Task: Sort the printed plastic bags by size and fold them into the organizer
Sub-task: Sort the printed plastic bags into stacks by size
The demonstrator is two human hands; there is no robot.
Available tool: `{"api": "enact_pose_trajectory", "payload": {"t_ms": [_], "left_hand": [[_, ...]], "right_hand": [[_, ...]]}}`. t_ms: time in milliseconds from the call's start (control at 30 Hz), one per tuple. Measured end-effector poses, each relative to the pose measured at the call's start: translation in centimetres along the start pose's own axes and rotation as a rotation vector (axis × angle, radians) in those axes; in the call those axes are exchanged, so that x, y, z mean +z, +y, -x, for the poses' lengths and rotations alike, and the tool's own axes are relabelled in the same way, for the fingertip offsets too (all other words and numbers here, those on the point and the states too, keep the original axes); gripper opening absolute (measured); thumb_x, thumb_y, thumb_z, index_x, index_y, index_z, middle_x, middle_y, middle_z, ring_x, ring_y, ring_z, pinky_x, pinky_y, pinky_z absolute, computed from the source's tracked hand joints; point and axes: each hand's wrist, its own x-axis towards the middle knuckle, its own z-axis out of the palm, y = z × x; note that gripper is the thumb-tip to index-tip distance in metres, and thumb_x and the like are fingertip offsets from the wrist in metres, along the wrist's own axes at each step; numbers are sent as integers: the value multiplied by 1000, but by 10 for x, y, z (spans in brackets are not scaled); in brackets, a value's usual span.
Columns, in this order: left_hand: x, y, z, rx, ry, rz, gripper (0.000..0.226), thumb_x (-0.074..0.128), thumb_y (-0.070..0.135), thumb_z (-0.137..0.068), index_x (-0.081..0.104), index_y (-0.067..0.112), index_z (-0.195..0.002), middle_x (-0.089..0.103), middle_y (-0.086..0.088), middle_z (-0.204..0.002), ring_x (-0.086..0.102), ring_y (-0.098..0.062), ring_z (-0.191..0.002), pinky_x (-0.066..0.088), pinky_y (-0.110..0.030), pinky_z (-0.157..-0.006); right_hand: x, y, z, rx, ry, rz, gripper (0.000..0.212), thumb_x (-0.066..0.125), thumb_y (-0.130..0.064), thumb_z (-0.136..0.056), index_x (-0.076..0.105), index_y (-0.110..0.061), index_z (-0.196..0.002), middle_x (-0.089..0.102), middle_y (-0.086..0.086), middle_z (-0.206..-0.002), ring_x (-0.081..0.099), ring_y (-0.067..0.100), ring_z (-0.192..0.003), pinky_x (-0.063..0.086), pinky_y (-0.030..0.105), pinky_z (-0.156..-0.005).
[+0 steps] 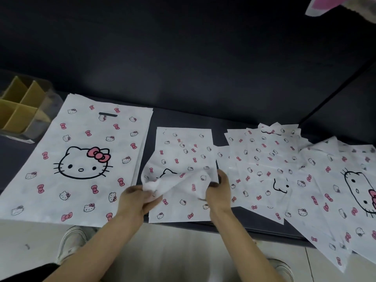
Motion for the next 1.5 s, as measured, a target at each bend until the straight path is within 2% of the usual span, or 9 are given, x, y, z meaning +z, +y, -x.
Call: {"api": "enact_pose_trajectory", "payload": {"t_ms": [333,467,567,667,833,967,1100,1333,1500], "left_hand": [[-15,-20,-16,561,13,-1441,33,58,12,-81,45,17,-110,61,0,-77,58,-18,-66,50,-30,-59],[-11,-30,-30,1120,144,-1713,59,90,29,-51,66,6,-100,57,-17,-85,57,-37,-69,48,-37,-57],[0,-39,-50,1327,13,-1762,57,59,59,-78,67,14,-112,55,-20,-117,57,-47,-102,52,-56,-80],[8,-51,-63,1274,-161,-1922,73,17,67,-90,65,20,-119,58,-17,-127,55,-46,-114,46,-52,-89],[11,-56,-62,1166,-288,-1932,75,18,68,-89,65,19,-121,58,-17,-130,53,-43,-118,44,-50,-90],[23,-46,-41,998,-285,-1540,85,26,78,-73,58,23,-129,49,-2,-140,42,-26,-133,39,-36,-104],[48,-22,3,423,-447,-890,63,55,70,-78,53,30,-127,54,11,-130,55,-2,-108,41,-25,-95],[55,-3,0,25,-330,-607,52,67,53,-79,61,13,-111,68,-16,-104,70,-30,-85,59,-38,-69],[43,-17,-13,239,-181,-852,20,63,-2,-80,60,4,-99,67,-11,-92,60,-21,-73,49,-27,-57]], "right_hand": [[-46,-29,-57,28,-203,132,47,61,5,-86,52,-12,-129,63,2,-89,61,15,-76,51,25,-66],[-76,-15,-73,-310,244,763,38,60,-23,-91,56,-13,-127,68,3,-109,61,22,-97,46,31,-80],[-101,-1,-87,-351,450,1032,59,61,-42,-87,49,-9,-134,60,12,-124,52,33,-114,41,40,-89],[-113,17,-99,-304,416,1211,54,57,-49,-87,57,-10,-125,55,10,-123,49,32,-114,37,41,-92],[-114,31,-89,-496,570,1152,8,76,-24,-77,77,-17,-81,71,8,-97,67,32,-85,43,53,-90],[-115,6,-55,-708,579,846,24,61,-32,-86,76,-17,-75,75,6,-88,68,25,-69,50,33,-75],[-88,-13,-3,-542,170,748,43,59,-31,-92,48,-16,-54,42,-3,-46,39,18,-48,25,23,-52],[-70,4,31,-441,-592,902,30,62,-47,-86,68,-35,-113,66,-17,-116,56,0,-105,42,22,-93],[-85,20,-9,-497,-309,1124,110,-9,-91,-60,41,-36,-141,31,-9,-153,19,11,-144,9,35,-120]]}}
